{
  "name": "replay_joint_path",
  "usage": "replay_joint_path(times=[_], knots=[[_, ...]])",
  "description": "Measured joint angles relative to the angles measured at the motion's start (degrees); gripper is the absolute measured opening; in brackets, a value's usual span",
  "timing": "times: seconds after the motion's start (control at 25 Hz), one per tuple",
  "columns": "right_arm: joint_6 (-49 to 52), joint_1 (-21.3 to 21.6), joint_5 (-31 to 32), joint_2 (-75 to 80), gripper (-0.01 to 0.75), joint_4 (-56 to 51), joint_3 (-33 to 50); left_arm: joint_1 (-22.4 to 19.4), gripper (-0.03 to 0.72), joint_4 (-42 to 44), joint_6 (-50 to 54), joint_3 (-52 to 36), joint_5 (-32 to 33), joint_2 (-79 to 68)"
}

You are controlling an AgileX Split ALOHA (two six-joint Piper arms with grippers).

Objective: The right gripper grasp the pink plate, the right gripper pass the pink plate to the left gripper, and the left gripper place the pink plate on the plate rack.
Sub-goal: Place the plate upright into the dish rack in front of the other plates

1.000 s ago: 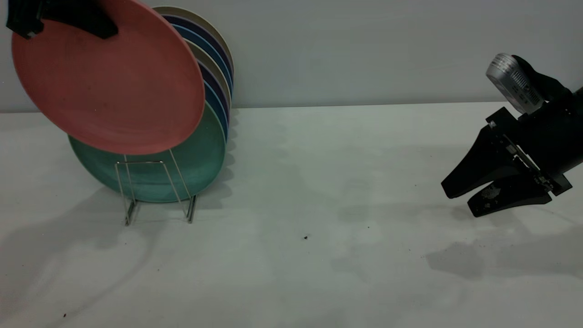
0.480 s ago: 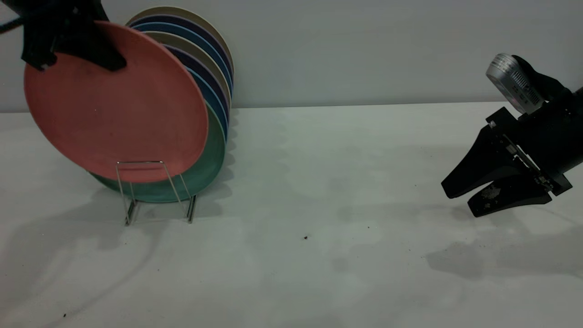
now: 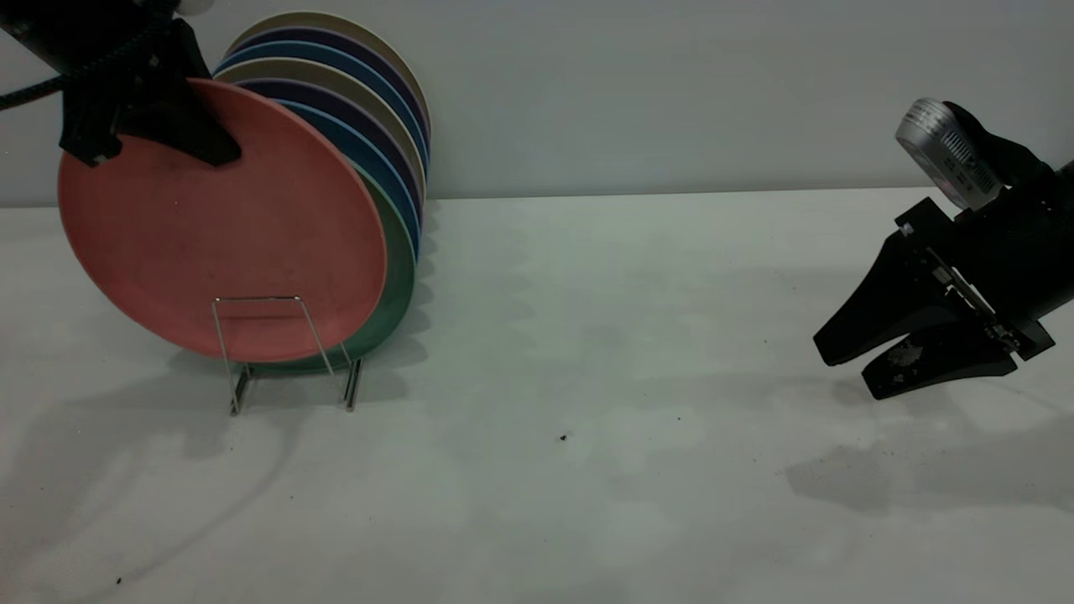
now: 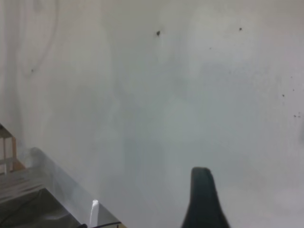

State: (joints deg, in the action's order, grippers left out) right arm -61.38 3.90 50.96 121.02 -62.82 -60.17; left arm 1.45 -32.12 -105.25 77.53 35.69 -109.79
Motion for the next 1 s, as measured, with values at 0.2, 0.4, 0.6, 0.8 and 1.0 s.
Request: replay_joint_path(times=[0.2, 0.4, 0.6, 0.8, 1.0], knots=[[0.00, 0.00, -0.04, 0.00, 0.554, 0.00, 0.00, 0.00, 0.200, 1.06, 0.55, 0.00, 0.62, -0.04], [0.00, 0.00, -0.04, 0.00, 0.554, 0.00, 0.00, 0.00, 0.358, 2.39, 3.27, 0.00, 1.01, -0.04], [0.00, 0.00, -0.04, 0.00, 0.554, 0.00, 0.00, 0.00, 0.410, 2.43, 4.12, 0.00, 1.51, 0.18], [0.00, 0.00, -0.51, 0.00, 0.554, 0.00, 0.00, 0.00, 0.414, 2.43, 4.39, -0.11, 4.77, 2.94], [0.25, 0.00, -1.64, 0.00, 0.554, 0.00, 0.00, 0.00, 0.414, 2.43, 10.47, -0.11, 8.10, 7.45]])
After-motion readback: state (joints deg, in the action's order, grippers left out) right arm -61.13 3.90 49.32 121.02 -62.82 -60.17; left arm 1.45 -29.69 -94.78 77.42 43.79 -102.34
